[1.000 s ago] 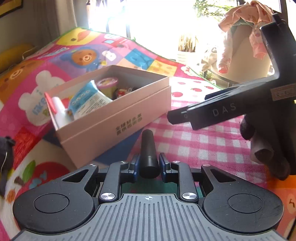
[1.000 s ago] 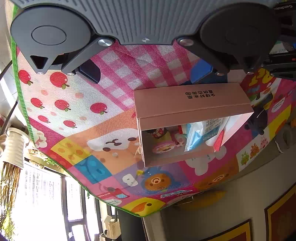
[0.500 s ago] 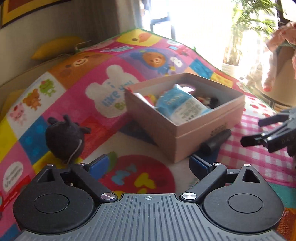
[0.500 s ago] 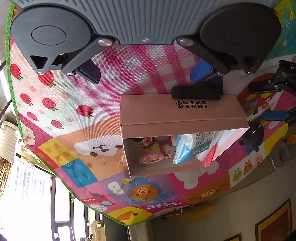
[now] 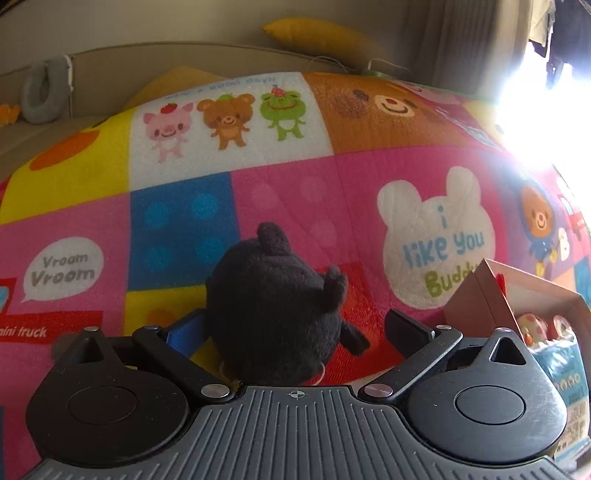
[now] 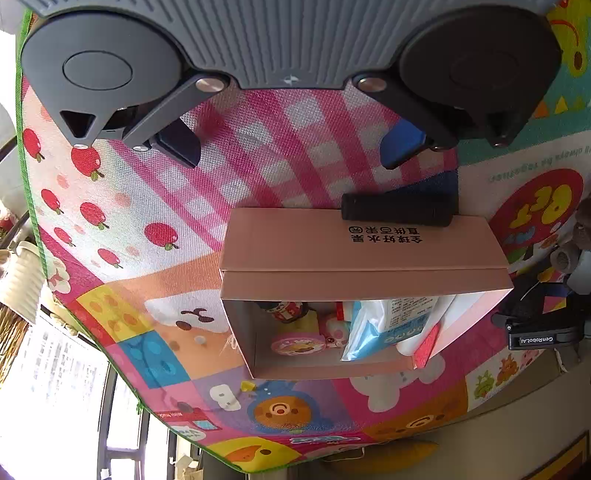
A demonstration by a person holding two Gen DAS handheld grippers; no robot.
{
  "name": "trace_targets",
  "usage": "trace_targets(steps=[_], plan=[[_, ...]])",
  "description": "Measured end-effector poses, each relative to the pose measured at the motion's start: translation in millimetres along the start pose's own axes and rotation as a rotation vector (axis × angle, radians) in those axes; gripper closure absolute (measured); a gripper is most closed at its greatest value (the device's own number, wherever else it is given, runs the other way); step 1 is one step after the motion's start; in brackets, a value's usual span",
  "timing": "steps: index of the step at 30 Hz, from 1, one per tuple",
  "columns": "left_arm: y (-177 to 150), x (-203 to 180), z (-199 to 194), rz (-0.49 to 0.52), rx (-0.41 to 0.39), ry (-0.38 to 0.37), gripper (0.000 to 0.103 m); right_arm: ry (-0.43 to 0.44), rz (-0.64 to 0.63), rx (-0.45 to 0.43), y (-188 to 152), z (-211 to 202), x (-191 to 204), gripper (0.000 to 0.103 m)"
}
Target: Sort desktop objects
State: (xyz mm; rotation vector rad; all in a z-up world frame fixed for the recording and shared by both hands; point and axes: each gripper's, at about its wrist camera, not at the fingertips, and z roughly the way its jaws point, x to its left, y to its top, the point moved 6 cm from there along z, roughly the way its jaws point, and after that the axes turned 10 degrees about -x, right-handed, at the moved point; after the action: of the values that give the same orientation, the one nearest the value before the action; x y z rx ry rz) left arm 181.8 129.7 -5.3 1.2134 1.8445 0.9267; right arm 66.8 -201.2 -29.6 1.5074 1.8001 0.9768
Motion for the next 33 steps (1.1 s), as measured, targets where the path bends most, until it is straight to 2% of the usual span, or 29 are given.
trace_targets(steps=[3, 4, 5, 10, 13, 17, 21, 24, 26, 28, 31, 33], plan=[[2, -5, 12, 0.039, 0.01, 0.045, 0.002, 0.0, 0.0, -0.001, 0, 0, 1, 0.0], [1, -6, 14, 0.059, 0.009, 0.059, 0.012, 0.0, 0.0, -0.001, 0, 0, 0, 0.0], [0, -7, 15, 0.088, 0.009, 0.079, 0.031, 0.0, 0.0, -0.001, 0, 0, 0, 0.0], [-6, -12, -6, 0.238, -0.016, 0.05, 0.031, 0.0, 0.0, -0.001, 0, 0, -1, 0.0], [-10, -16, -46, 0.352, -0.051, -0.003, 0.031, 0.004, 0.001, 0.001, 0, 0, -1, 0.0], [-25, -31, -117, 0.633, -0.134, -0.082, 0.03, 0.041, 0.007, 0.007, 2, -3, -3, 0.0], [-61, -51, -171, 0.919, -0.143, -0.144, 0.03, 0.123, 0.075, -0.027, 8, -31, -5, 0.0], [-103, -74, -200, 1.089, -0.137, -0.238, 0.03, 0.197, 0.11, -0.109, 17, -60, 0, 0.0], [-128, -89, -214, 1.121, -0.123, -0.331, 0.027, 0.217, 0.105, -0.168, 27, -79, 5, 0.0], [-147, -105, -225, 1.105, -0.103, -0.425, 0.026, 0.221, 0.082, -0.198, 35, -90, 11, 0.0], [-169, -127, -240, 1.077, -0.151, -0.525, 0.012, 0.23, 0.054, -0.212, 42, -98, 20, 0.0], [-172, -137, -249, 1.03, -0.164, -0.592, 0.009, 0.239, 0.036, -0.213, 43, -99, 26, 0.0]])
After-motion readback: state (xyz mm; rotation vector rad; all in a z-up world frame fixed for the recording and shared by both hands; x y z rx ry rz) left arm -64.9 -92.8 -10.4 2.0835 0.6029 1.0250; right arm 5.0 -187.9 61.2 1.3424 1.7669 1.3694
